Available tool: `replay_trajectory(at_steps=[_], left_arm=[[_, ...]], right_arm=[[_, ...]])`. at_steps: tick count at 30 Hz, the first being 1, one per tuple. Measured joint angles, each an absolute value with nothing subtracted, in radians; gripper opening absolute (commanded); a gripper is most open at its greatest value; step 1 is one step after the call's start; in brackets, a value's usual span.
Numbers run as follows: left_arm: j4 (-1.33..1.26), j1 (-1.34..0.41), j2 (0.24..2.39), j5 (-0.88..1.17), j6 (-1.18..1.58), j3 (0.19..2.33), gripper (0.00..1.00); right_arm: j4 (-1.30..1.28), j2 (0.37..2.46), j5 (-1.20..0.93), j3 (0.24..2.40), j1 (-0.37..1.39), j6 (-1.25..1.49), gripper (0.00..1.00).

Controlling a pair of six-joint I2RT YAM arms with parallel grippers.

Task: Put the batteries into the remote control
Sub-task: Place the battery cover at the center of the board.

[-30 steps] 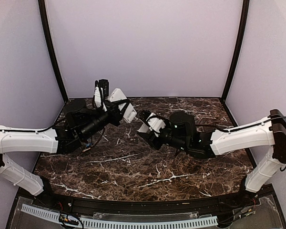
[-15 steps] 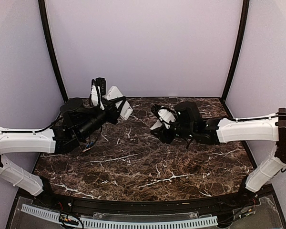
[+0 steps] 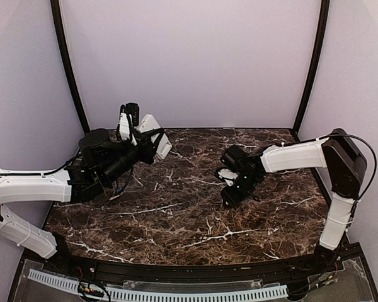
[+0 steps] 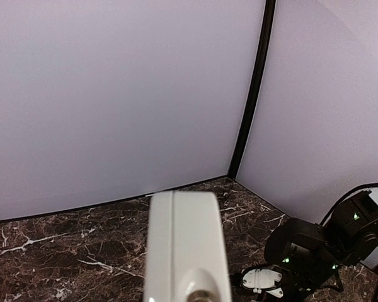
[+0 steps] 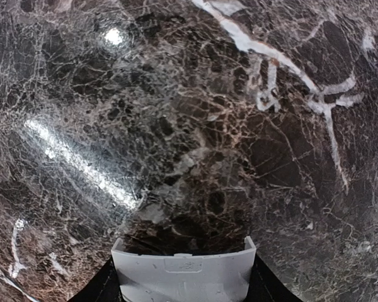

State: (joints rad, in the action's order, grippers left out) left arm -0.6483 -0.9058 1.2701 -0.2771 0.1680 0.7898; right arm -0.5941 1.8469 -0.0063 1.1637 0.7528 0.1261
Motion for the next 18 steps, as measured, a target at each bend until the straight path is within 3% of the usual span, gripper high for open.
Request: replay_trajectory(at_steps=[10, 18], left_arm=[[-0.635, -0.906, 1.258, -0.279, 0.16, 0.79, 0.0], [-0.634, -0.906, 1.256, -0.278, 0.149, 0.79, 0.0]], right_arm=[[-0.675, 1.881, -0.03, 1.218, 0.749, 0.151, 0.71], [-0.696, 1.888, -0.035, 1.236, 0.749, 0.147, 0.73]])
